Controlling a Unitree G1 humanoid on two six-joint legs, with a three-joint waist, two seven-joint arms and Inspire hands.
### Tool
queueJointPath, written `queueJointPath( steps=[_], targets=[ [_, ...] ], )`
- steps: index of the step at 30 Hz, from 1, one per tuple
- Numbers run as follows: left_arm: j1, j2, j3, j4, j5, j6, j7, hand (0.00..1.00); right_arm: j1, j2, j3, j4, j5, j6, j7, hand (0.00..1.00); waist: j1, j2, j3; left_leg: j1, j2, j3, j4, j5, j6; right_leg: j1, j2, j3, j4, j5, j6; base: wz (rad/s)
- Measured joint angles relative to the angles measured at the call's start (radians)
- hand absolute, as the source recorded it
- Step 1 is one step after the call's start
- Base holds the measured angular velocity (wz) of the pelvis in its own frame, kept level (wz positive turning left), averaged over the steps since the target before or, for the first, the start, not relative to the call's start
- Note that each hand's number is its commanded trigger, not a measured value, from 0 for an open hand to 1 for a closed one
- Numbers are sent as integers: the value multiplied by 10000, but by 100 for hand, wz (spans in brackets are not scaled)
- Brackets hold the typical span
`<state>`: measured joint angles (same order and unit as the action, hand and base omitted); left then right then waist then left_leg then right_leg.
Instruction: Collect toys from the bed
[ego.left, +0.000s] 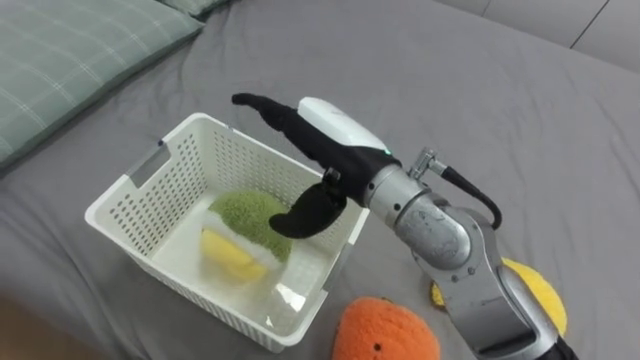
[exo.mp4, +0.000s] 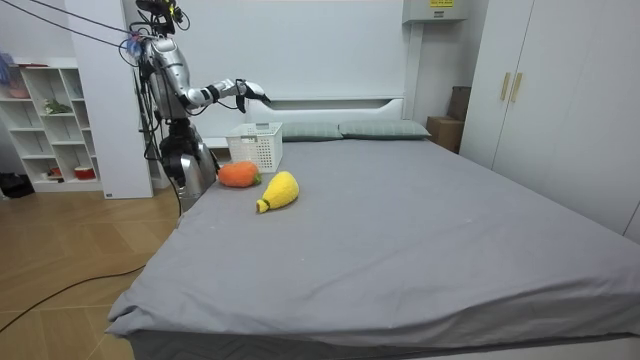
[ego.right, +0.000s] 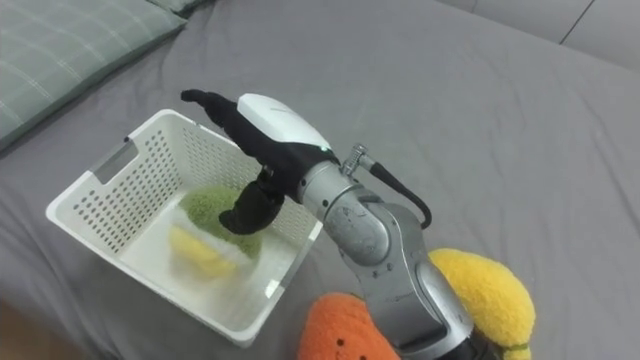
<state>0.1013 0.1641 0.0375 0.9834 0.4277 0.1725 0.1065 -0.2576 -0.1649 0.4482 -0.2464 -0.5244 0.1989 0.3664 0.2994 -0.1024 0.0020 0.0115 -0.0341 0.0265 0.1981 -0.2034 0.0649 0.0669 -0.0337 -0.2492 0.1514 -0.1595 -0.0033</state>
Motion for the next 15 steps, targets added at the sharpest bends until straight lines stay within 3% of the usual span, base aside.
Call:
queueJointPath(
  steps=[3, 8, 15],
  targets=[
    [60, -9, 74, 0, 26, -52, 1, 0, 62, -90, -229, -1, 129, -2, -83, 0, -64, 15, -17, 116, 2, 27, -14, 3, -1, 76, 3, 33, -1, 0, 0, -1],
    [307, -40, 398, 64, 69, -50, 168, 0, 110, -240, -871, -5, 195, -22, -354, 0, -467, 6, -17, 184, -3, -23, -89, 14, 2, 192, 0, -4, -1, 1, 1, 2],
    [587, -176, 551, 249, -5, -315, 427, 0, 929, -587, -2250, -4, 461, -360, -1513, 0, -1028, -50, 1, 270, -3, 15, -106, 27, 3, 258, -1, -7, -1, 10, 0, -1]
  ],
)
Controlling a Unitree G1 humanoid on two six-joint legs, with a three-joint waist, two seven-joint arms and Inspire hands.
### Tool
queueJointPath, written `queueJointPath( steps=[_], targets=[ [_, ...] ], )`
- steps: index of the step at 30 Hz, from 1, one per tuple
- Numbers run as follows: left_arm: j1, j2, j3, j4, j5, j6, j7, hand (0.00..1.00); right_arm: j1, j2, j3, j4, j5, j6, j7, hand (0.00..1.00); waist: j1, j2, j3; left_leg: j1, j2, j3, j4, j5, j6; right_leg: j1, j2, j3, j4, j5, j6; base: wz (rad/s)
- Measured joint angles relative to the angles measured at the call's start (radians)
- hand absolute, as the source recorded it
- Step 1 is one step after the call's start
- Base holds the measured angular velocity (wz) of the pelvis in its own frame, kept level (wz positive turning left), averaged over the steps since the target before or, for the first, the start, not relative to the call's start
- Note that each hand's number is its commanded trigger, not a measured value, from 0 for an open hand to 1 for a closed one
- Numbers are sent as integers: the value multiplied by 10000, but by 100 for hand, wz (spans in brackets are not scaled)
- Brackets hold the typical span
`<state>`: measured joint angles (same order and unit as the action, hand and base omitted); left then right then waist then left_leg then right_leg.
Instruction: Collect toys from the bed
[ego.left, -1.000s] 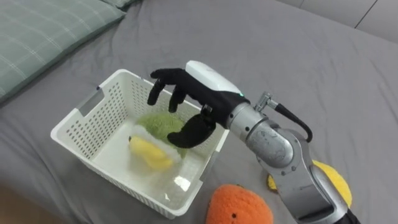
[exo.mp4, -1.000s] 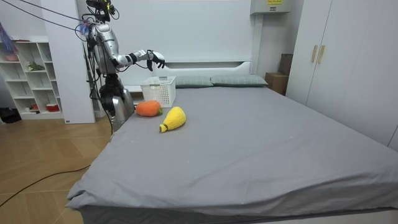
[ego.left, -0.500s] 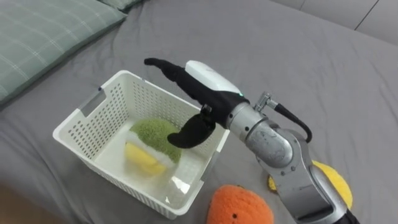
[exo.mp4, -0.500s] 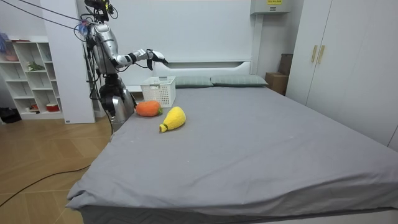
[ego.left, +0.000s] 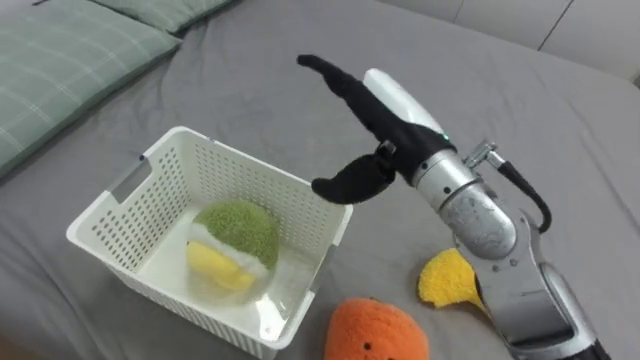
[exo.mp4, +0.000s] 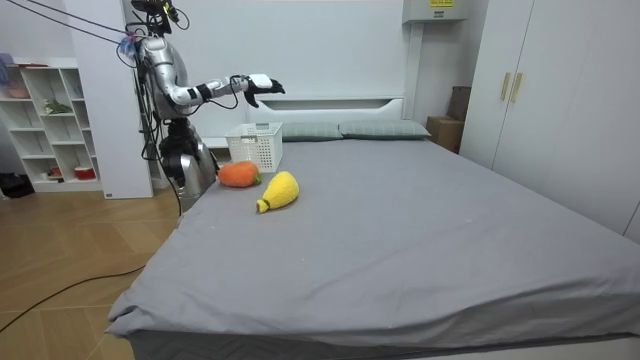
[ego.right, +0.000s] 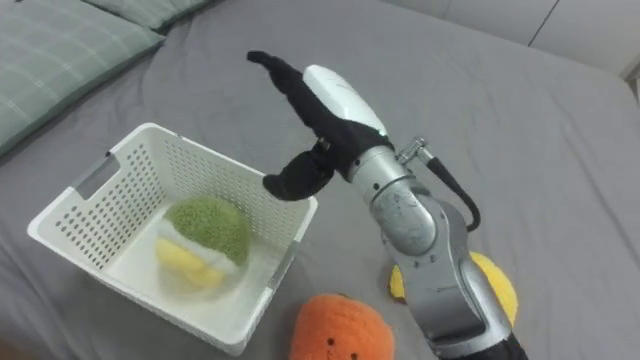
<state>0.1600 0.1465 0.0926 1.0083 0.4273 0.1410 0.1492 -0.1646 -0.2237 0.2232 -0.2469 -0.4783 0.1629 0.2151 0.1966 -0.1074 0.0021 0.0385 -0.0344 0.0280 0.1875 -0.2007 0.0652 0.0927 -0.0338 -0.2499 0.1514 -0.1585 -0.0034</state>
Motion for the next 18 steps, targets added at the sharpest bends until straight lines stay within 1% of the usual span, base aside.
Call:
queueJointPath(
  steps=[2, 3, 5, 7, 9, 12, 14, 15, 16, 17, 18],
  targets=[
    [37, 1, 138, 61, -2, -5, 33, 0, 198, -145, -265, -1, -9, -1, -288, 0, -100, -23, 7, 27, 9, 60, -20, 0, 0, -11, 7, 40, 4, 1, -1, -9],
    [88, -3, 177, 73, -9, -6, 110, 0, 331, -176, -493, -1, -18, -25, -397, 0, -260, -23, 8, 38, 16, 97, -29, 0, 0, -20, 7, 62, 13, 2, -3, -9],
    [149, -8, 302, 73, -9, -5, 188, 0, 539, -189, -847, -1, -26, -42, -607, 0, -359, -45, 2, 54, 27, 156, -50, -1, 1, -42, 10, 123, 30, 2, -2, -9],
    [175, -28, 535, 73, -10, -4, 188, 0, 622, -284, -1225, 1, 10, -42, -659, 0, -517, -80, 21, 61, 29, 190, -62, -2, 1, -55, 12, 185, 40, 3, -2, -8],
    [178, -28, 765, 73, 31, -4, 185, 0, 709, -504, -1703, 3, -12, -50, -798, 0, -667, -93, 29, 75, 34, 256, -85, -3, 3, -74, 24, 281, 36, 4, -3, -7],
    [168, -30, 1005, 72, 42, -8, 175, 0, 846, -603, -2187, 44, -83, -87, -975, 0, -893, -143, -5, 111, 37, 303, -104, -3, 3, -72, 26, 312, 24, 7, 0, -4],
    [168, -29, 1006, 62, -19, -25, 175, 0, 958, -619, -2379, 153, -72, -116, -1065, 0, -957, -133, 3, 182, 47, 396, -92, -2, 3, -59, 35, 404, 24, 7, 1, -14],
    [175, -28, 1008, 63, -37, -41, 175, 0, 1022, -619, -2469, 401, -74, -197, -1110, 0, -977, -137, 3, 249, 54, 456, -129, -2, 3, -32, 47, 489, 26, 7, 1, -17],
    [178, -25, 1023, 63, -44, -56, 175, 0, 1055, -620, -2497, 557, -80, -205, -1119, 0, -1001, -160, -11, 262, 56, 480, -151, -2, 3, -36, 49, 511, 28, 7, 1, -12],
    [165, -17, 1086, 62, -42, -135, 171, 0, 1080, -622, -2562, 854, -58, -207, -1116, 0, -1102, -213, -40, 270, 63, 496, -155, -3, 3, -44, 48, 521, 40, 7, 1, -5],
    [154, -10, 1143, 62, -40, -191, 166, 0, 1080, -622, -2677, 1120, 5, -206, -1117, 0, -1132, -247, -37, 270, 63, 503, -156, -3, 3, -51, 46, 530, 46, 7, 1, -3]
  ],
)
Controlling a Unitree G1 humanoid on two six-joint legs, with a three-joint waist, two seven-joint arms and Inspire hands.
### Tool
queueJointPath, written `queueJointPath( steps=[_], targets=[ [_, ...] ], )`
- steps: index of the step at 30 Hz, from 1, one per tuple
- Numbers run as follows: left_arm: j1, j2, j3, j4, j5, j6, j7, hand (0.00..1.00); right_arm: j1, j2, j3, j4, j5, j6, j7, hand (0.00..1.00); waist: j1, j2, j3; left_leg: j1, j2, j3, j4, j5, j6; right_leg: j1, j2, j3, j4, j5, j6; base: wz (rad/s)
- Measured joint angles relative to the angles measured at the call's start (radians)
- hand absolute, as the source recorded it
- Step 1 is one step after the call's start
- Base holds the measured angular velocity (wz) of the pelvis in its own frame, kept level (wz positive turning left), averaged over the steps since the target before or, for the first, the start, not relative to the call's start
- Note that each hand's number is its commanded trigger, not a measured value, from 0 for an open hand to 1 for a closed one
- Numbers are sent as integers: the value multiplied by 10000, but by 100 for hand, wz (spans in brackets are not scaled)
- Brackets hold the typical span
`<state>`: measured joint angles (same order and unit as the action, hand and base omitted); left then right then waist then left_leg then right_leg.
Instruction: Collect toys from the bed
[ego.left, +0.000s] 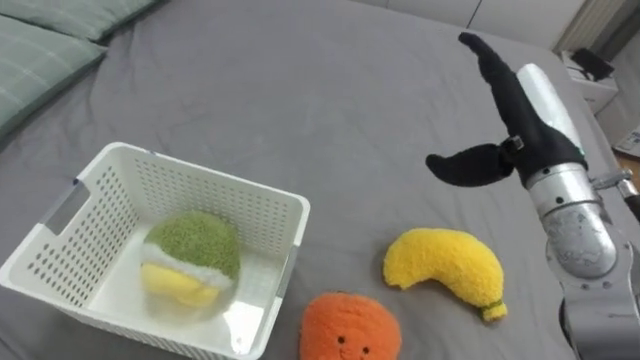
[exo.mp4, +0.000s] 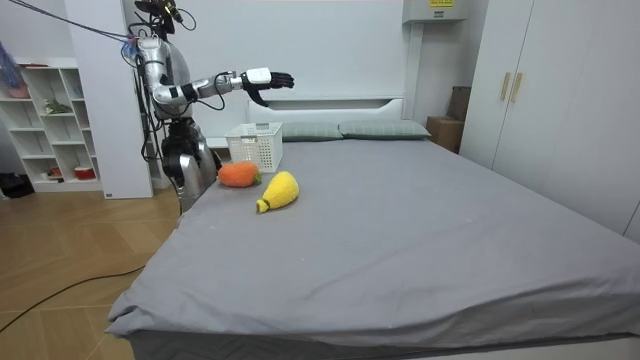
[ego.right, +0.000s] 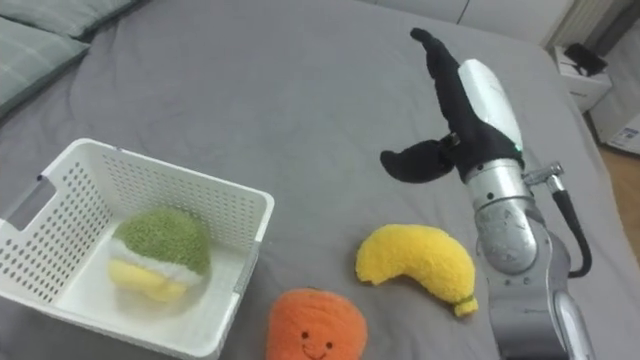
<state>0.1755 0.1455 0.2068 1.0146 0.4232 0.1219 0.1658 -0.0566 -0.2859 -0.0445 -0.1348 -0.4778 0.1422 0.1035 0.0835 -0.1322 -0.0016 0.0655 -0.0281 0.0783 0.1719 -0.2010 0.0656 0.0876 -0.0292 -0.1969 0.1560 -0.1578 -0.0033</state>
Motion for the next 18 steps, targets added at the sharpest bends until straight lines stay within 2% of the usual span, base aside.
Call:
queueJointPath(
  steps=[5, 8, 11, 12, 16, 18],
  targets=[
    [17, 20, -61, -5, -6, 1, 80, 0, 0, -178, -264, 1030, 212, 7, -219, 0, -41, -89, 71, 12, 10, 10, 18, -6, 6, -32, -14, 19, 106, 0, 0, 0],
    [56, 19, -169, -207, 1, 16, 224, 0, 0, -212, -260, 1459, 148, 33, -329, 0, -15, -136, 85, -59, 11, 31, 39, -11, 13, -109, -33, 22, 152, 0, 0, 0],
    [76, 30, -161, -343, -7, 15, 337, 0, 0, -215, -256, 1823, 147, 31, -552, 0, 8, -199, 55, -173, 9, 34, 126, -11, 14, -199, -35, 20, 174, 1, 0, 0],
    [91, 27, -162, -351, -23, 14, 429, 0, 3, -215, -238, 2013, 149, 16, -686, 0, 13, -180, 71, -194, 9, 35, 142, -11, 16, -209, -30, 14, 166, 1, 1, 0],
    [147, 61, -322, -532, -618, -71, 640, 0, 1, -214, -187, 2944, 74, -133, -1134, 0, 70, -186, 49, -444, 14, 30, 178, -14, 19, -438, -16, 21, 159, 41, -3, 0],
    [151, 62, -382, -526, -1060, -199, 708, 0, -26, -219, -190, 3641, 226, -244, -1445, 0, 87, -118, 32, -710, 13, 41, 204, 0, 36, -709, -14, 34, 165, 94, -2, -4]
  ],
)
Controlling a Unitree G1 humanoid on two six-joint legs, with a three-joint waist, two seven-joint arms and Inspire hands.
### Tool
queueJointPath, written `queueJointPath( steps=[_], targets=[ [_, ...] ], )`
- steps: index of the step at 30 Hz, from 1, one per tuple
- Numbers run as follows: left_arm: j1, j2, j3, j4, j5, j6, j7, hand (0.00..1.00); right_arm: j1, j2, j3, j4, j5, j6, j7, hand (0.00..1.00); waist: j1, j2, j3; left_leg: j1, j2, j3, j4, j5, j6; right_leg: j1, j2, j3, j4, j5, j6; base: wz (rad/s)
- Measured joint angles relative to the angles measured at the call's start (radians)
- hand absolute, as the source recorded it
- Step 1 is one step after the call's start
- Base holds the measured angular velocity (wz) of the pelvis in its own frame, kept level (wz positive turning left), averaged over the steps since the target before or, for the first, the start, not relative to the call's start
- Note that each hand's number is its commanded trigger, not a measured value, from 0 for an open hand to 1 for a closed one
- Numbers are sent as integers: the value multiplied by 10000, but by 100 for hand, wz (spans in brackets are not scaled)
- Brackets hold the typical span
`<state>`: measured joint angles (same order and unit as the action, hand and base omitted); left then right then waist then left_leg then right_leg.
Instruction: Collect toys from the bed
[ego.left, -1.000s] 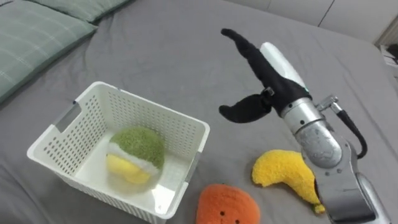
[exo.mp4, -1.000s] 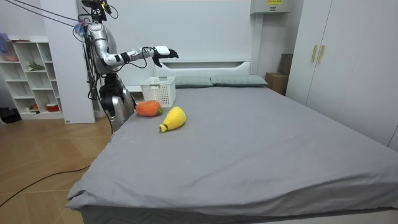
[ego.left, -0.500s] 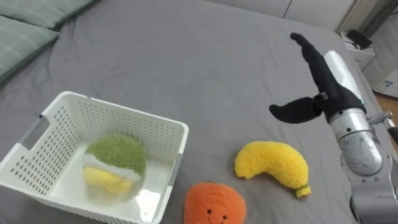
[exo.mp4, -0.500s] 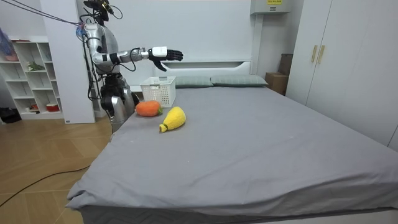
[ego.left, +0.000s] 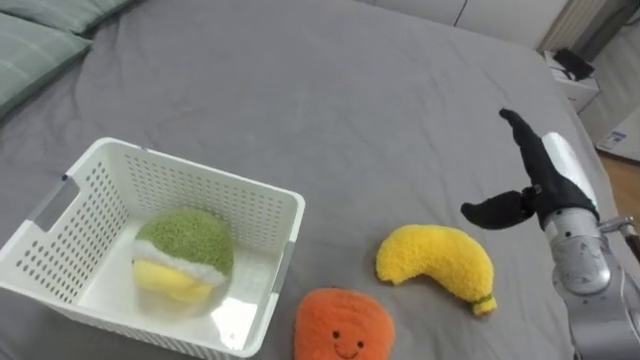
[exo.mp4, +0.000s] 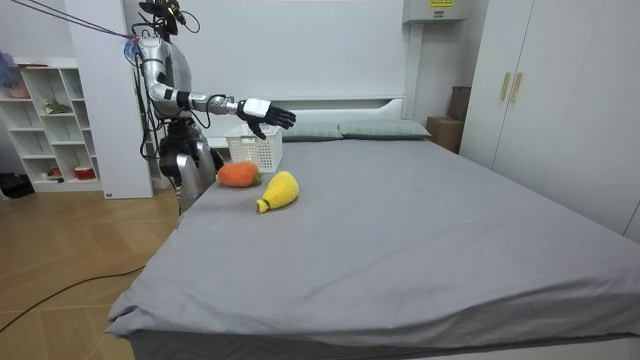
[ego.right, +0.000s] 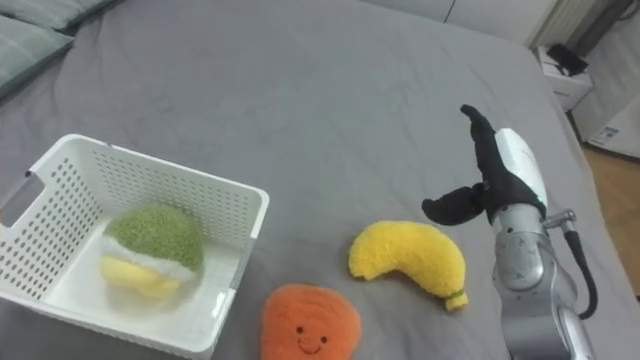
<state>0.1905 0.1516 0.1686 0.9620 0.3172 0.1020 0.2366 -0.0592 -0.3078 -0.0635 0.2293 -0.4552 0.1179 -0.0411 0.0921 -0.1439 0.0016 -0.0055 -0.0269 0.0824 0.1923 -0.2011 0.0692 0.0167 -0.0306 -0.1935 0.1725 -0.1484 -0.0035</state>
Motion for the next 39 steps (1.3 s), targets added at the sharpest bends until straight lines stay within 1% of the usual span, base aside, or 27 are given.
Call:
queueJointPath(
  steps=[1, 2, 3, 4, 5, 6, 8, 10, 12, 15, 16, 18, 21, 25, 26, 28, 30, 33, 35, 37, 39],
  targets=[
    [-8, 3, -8, 0, -103, -3, 9, 0, -33, -6, -3, 201, 153, -4, -63, 0, 0, 25, 17, -54, -1, 2, 28, 3, 4, -44, -1, 3, 3, 9, 0, 0],
    [-12, 32, -67, 1, -247, -37, 50, 0, -80, -18, -3, 510, 310, -6, -151, 0, 24, 44, 1, -258, -3, 7, 90, 8, 12, -233, -5, -4, 24, 18, 0, 0],
    [-46, 69, -137, -1, -333, -110, 97, 0, -252, -23, 1, 843, 393, -67, -246, 0, -4, 65, 9, -501, 4, 5, 144, 12, 17, -435, -2, -3, 50, 47, -11, 0],
    [-71, 90, -179, 0, -359, -149, 102, 0, -399, -27, 1, 1101, 401, -136, -309, 0, -21, 96, 25, -612, 8, 8, 162, 23, 26, -545, -1, -10, 50, 74, -13, 0],
    [-169, 120, -261, 0, -511, -188, 100, 0, -796, -45, 1, 1704, 400, -202, -407, 0, -52, 162, 65, -795, 8, 12, 228, 68, 39, -742, -5, -14, 44, 121, -16, 0],
    [-232, 131, -287, 2, -529, -217, 98, 0, -1089, -100, 1, 2188, 383, -234, -500, 0, -45, 209, 86, -982, 2, 12, 234, 123, 50, -923, -15, -27, 39, 156, -18, 5],
    [-302, 186, -286, -108, -529, -295, 98, 0, -1378, -112, 10, 2740, 352, -344, -621, 0, -13, 240, 79, -1225, -2, -5, 237, 176, 53, -1152, -28, -63, 43, 165, -23, 7],
    [-321, 216, -330, -251, -693, -395, 96, 0, -1519, -114, 39, 2917, 382, -393, -858, 0, 27, 267, 66, -1424, 2, -16, 256, 192, 47, -1358, -28, -110, 56, 170, -32, 2],
    [-406, 211, -392, -277, -868, -404, 64, 0, -1918, -128, 55, 3557, 592, -671, -1150, 0, 109, 294, 73, -1536, 2, -24, 282, 192, 47, -1460, -32, -126, 47, 171, -33, 0],
    [-569, 212, -545, -277, -874, -446, -22, 0, -2103, -225, 62, 4097, 645, -753, -1382, 0, 264, 305, 80, -1623, -3, -31, 286, 193, 46, -1526, -37, -131, 10, 172, -33, 0],
    [-571, 211, -552, -275, -892, -447, -37, 0, -2154, -225, 87, 4192, 644, -778, -1412, 0, 262, 313, 85, -1632, -3, -31, 286, 193, 46, -1529, -40, -155, 2, 172, -32, 0],
    [-579, 212, -560, -273, -900, -449, -58, 0, -2296, -226, 130, 4772, 643, -945, -1525, 0, 238, 347, 95, -1677, -10, -59, 282, 193, 46, -1530, -86, -315, -18, 173, -31, 9],
    [-581, 218, -666, -274, -931, -466, -76, 0, -2363, -236, 307, 5386, 651, -947, -1531, 0, 258, 362, 94, -1772, -17, -90, 282, 196, 49, -1603, -136, -361, -20, 173, -30, 4],
    [-638, 224, -780, -273, -955, -476, -132, 0, -2363, -324, 794, 5577, 684, -946, -1532, 0, 258, 378, 95, -1917, -32, -176, 309, 218, 57, -1695, -164, -483, -10, 173, -30, 7],
    [-665, 252, -916, -273, -1104, -494, -140, 0, -2371, -373, 945, 5577, 732, -948, -1531, 0, 265, 385, 100, -1960, -44, -222, 308, 237, 61, -1720, -179, -551, -8, 173, -31, 12],
    [-664, 265, -993, -266, -1219, -541, -224, 0, -2382, -402, 1126, 5577, 871, -948, -1531, 0, 348, 389, 103, -1976, -52, -265, 305, 245, 60, -1734, -183, -581, -1, 173, -31, 7],
    [-668, 264, -1143, -219, -1338, -606, -310, 0, -2564, -438, 1227, 5656, 903, -962, -1522, 0, 492, 436, 136, -2020, -56, -293, 301, 257, 62, -1777, -185, -591, 9, 173, -31, 0],
    [-701, 283, -1160, -6, -1952, -612, -503, 0, -3164, -445, 1292, 6348, 945, -990, -1515, 0, 505, 531, 201, -2065, -63, -376, 296, 261, 58, -1777, -177, -669, -3, 177, -35, 9],
    [-672, 286, -1159, 14, -2065, -597, -560, 0, -3266, -449, 1305, 6590, 957, -1050, -1512, 0, 524, 558, 216, -2129, -75, -464, 287, 294, 43, -1808, -178, -764, -19, 178, -37, 17],
    [-635, 285, -1160, 16, -2126, -596, -628, 0, -3337, -449, 1304, 6996, 935, -1069, -1506, 0, 532, 583, 215, -2168, -83, -585, 290, 311, 31, -1810, -185, -858, -27, 177, -37, 17],
    [-608, 287, -1204, 26, -2445, -595, -704, 0, -3341, -457, 1375, 7427, 936, -1067, -1477, 0, 607, 608, 213, -2204, -85, -634, 293, 322, 23, -1822, -185, -895, -28, 175, -35, 9]
  ],
)
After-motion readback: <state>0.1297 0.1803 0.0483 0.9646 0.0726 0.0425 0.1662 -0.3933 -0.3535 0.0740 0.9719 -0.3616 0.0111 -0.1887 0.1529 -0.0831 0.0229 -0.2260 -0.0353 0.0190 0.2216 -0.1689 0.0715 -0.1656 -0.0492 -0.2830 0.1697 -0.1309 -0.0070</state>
